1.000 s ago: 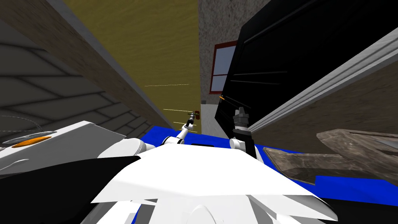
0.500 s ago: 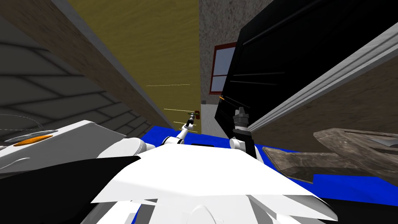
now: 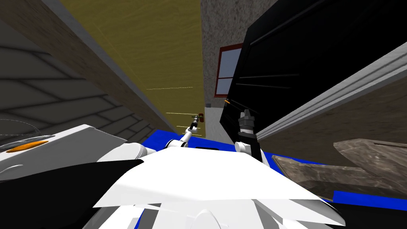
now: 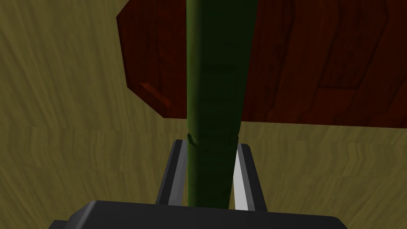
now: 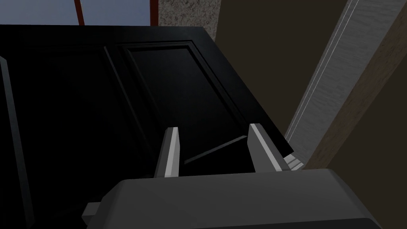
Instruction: Push the door open
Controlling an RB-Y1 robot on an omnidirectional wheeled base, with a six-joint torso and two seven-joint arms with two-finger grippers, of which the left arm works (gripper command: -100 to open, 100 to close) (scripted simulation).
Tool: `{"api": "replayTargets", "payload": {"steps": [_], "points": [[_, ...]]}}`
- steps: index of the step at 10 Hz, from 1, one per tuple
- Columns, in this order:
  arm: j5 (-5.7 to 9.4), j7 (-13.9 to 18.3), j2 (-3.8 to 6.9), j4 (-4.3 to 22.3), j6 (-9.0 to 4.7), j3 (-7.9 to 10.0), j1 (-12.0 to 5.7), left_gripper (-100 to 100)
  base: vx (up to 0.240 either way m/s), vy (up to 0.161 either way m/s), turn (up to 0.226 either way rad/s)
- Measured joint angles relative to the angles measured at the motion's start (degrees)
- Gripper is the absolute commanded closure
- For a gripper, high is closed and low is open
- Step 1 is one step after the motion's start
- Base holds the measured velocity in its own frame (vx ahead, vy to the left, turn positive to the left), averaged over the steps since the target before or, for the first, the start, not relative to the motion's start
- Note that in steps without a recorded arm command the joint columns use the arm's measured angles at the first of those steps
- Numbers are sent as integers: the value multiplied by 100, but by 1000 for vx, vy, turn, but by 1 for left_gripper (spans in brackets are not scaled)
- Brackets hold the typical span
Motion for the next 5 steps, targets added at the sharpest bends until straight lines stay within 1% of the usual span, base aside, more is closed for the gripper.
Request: {"api": "replayTargets", "payload": {"steps": [1, 2, 3, 4, 5], "points": [[9, -15, 31, -81, 13, 27, 26, 100, 222, -117, 89], [20, -24, 61, -95, 21, 56, 37, 100, 227, -101, 91], [28, -18, 96, -167, 48, 68, 85, 100, 192, -97, 123], [40, -30, 111, -181, 48, 100, 87, 100, 197, -128, 99], [62, -39, 148, -116, 39, 148, 40, 100, 187, -138, 125]]}}
